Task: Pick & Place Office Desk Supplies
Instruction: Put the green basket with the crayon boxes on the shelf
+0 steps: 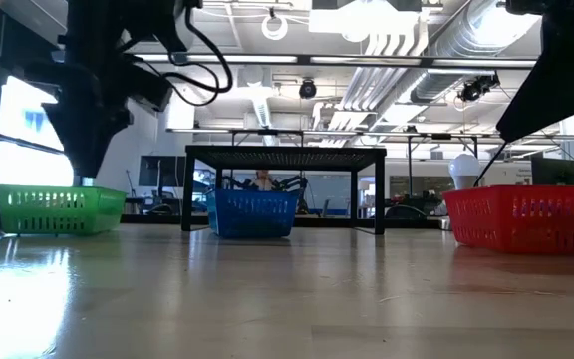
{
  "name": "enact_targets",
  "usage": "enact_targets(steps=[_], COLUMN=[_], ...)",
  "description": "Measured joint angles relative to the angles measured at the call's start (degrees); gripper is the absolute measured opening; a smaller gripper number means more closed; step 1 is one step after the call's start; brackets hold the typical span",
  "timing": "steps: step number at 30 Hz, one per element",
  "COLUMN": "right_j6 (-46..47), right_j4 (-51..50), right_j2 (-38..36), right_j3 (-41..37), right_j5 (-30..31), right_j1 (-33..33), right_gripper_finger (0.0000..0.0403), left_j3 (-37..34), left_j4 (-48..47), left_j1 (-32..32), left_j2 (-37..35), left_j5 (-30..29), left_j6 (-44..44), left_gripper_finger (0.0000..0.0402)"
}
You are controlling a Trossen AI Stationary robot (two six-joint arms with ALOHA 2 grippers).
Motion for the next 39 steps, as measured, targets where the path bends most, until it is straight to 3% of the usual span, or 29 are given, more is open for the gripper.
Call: enact_targets(steps=[10, 26, 39], right_j6=[0.0, -3.8, -4.1], right_j4=[0.9, 2.0, 2.5], right_j2=[0.0, 0.0, 0.0], right_j3=[0.0, 0.0, 0.0], right_j5=[0.0, 0.2, 0.3], right_j1=[0.0, -0.2, -0.2], right_gripper_finger=[0.0178, 0.0178, 0.0178], left_j3=[-4.5, -4.8, -4.7], left_j4=[0.2, 1.4, 0.9], left_j1=[-2.1, -0.6, -1.1], left_j2=[0.0, -0.4, -6.7], left_j5=[-1.7, -3.0, -3.0], left_j6=[-1.9, -1.9, -4.0], left_gripper_finger=[0.0155, 0.0155, 0.0155])
